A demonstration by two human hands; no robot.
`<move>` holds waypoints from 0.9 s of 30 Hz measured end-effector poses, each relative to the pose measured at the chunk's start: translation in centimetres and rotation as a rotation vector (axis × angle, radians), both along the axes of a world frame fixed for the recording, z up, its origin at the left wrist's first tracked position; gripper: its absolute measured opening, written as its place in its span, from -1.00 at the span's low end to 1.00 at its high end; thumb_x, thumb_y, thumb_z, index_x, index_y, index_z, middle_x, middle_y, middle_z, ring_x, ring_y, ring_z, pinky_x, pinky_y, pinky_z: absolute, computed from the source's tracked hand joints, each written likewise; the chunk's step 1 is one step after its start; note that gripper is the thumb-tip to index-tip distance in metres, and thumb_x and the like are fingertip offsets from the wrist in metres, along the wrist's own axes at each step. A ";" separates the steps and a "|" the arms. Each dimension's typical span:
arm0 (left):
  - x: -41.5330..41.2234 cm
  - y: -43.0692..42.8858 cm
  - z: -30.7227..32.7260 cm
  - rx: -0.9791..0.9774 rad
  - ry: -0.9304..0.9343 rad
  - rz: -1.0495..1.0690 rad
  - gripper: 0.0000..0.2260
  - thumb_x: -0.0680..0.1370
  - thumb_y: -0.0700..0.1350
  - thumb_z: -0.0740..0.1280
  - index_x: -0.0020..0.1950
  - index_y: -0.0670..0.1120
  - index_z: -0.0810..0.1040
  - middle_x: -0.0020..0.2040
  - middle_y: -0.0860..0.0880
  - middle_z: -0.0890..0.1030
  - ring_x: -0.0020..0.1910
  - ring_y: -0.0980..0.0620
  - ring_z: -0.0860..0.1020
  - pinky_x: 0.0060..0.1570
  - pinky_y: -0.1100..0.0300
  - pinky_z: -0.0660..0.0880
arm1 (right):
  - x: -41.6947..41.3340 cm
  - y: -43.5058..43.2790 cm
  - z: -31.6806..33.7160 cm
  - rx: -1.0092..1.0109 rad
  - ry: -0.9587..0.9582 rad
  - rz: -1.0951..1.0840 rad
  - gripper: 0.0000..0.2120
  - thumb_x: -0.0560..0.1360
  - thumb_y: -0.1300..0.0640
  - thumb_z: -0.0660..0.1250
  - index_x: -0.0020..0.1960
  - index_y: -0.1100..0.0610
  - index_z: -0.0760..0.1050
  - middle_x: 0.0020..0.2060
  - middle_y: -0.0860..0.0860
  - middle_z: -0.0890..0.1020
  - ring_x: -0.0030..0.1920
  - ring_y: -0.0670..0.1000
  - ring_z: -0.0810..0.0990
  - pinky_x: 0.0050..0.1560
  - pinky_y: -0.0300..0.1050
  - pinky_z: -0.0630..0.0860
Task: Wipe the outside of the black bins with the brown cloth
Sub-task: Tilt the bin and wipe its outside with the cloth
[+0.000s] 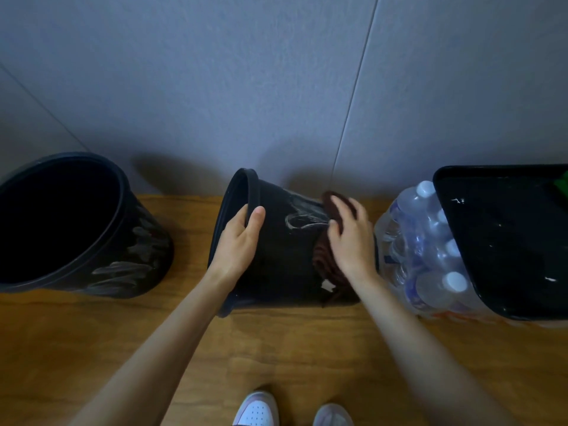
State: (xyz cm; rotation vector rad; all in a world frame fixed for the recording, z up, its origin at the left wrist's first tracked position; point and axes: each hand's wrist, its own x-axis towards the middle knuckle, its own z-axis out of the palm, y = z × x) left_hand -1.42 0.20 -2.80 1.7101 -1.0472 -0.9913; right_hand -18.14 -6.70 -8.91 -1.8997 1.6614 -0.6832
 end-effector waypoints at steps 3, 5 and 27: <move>0.0 0.0 -0.1 -0.001 -0.023 -0.023 -0.77 0.62 0.00 0.08 0.14 -0.02 0.46 -0.03 0.08 0.57 -0.01 0.20 0.53 -0.10 0.39 0.42 | -2.4 -1.6 -1.2 0.113 0.068 -0.114 -0.59 0.58 0.16 0.16 0.43 0.05 0.29 0.43 0.10 0.25 0.39 0.17 0.30 0.32 -0.01 0.31; 0.0 -0.1 -0.3 0.002 -0.046 -0.043 -0.77 0.63 0.00 0.07 0.18 0.00 0.44 0.00 0.13 0.56 0.00 0.25 0.51 -0.11 0.50 0.42 | -2.4 -1.5 -1.1 0.138 0.086 -0.132 -0.59 0.59 0.17 0.15 0.44 0.08 0.27 0.44 0.10 0.23 0.39 0.18 0.28 0.33 0.00 0.30; 0.1 1.0 -0.5 -0.015 -0.071 -0.068 -0.65 0.62 0.02 0.07 0.31 -0.09 0.42 0.12 0.01 0.57 0.15 0.09 0.51 0.19 0.16 0.43 | -6.2 -2.4 -3.6 0.175 0.202 -0.181 -0.61 0.60 0.14 0.11 0.42 0.12 0.29 0.42 0.18 0.27 0.38 0.22 0.31 0.34 0.13 0.33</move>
